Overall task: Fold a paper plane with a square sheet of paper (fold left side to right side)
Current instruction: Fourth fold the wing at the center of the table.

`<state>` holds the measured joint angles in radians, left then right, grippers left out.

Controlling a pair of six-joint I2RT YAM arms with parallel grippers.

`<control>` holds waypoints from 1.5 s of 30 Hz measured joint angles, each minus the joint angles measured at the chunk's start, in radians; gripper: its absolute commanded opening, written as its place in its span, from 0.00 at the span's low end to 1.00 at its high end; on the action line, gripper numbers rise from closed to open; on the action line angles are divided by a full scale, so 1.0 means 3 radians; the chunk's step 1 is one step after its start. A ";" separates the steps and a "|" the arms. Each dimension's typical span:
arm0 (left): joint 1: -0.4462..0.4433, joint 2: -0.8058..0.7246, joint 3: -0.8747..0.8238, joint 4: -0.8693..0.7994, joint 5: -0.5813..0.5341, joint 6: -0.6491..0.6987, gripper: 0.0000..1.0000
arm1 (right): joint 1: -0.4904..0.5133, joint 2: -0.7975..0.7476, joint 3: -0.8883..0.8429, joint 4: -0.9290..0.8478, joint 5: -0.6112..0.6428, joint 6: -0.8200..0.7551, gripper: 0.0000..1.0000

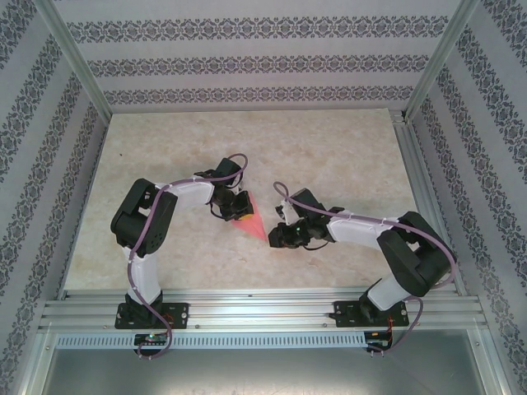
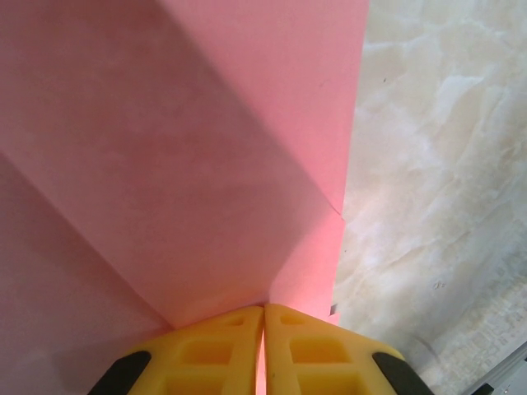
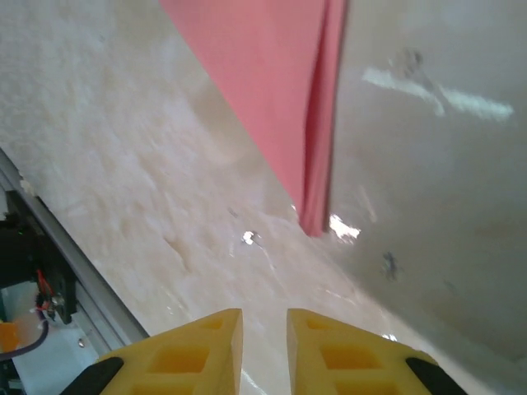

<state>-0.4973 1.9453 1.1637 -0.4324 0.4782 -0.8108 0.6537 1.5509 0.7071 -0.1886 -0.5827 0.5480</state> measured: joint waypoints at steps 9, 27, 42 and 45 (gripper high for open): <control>0.0000 0.0000 0.0000 0.0003 0.0013 -0.0001 0.12 | 0.0047 0.0576 0.0444 0.0367 -0.0058 0.0103 0.20; 0.0113 -0.0666 0.0217 -0.0136 -0.0051 0.0220 0.10 | 0.0039 0.0799 0.0323 0.0525 -0.0037 0.0113 0.20; -0.0254 -0.0890 -0.1007 0.1200 0.0126 -0.0237 0.00 | 0.0041 0.0800 0.0323 0.0528 -0.0036 0.0114 0.20; -0.0286 -0.0841 -0.1029 0.1418 0.0121 -0.0287 0.00 | 0.0041 0.0800 0.0323 0.0526 -0.0036 0.0114 0.20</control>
<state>-0.5831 1.6932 0.8551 -0.0071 0.5144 -0.8970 0.6659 1.7908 0.8040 -0.0307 -0.5934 0.5823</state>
